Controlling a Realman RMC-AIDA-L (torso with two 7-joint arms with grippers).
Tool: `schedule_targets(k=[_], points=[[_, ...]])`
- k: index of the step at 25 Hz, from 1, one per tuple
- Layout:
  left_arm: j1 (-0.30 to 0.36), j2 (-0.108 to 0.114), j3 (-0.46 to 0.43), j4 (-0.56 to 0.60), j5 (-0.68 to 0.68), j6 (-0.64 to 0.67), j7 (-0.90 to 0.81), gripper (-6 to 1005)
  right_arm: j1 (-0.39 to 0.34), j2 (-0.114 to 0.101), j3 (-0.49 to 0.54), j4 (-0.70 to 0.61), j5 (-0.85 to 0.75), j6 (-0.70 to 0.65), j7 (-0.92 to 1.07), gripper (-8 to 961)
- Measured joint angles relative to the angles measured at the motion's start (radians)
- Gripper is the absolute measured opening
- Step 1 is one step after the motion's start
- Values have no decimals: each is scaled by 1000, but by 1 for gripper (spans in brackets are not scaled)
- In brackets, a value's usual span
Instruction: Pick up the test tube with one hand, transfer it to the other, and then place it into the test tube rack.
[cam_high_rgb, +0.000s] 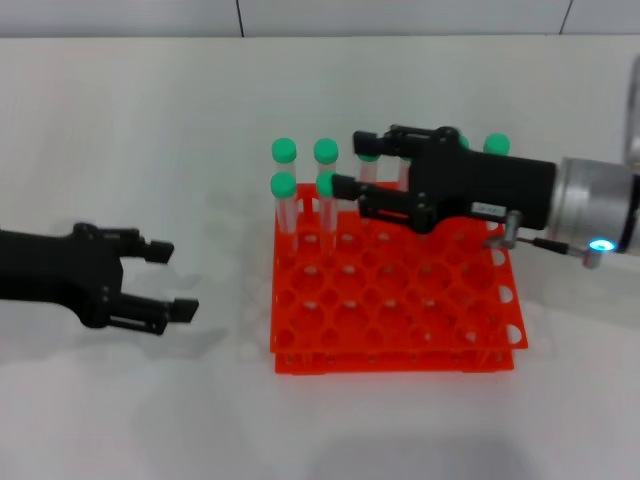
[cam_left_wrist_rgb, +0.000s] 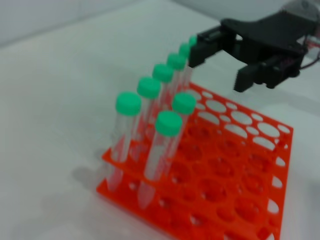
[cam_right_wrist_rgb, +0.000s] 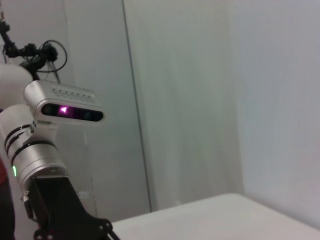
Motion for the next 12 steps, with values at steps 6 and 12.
schedule_targets(k=[6,12], points=[[9,2,-41,1,-72,14,28,886,-59,-50,66,-84,-107,-35,103,584],[9,7,-48,3,-160,20,33,886,-91,-62,405,-128,-466,-280,272,584]])
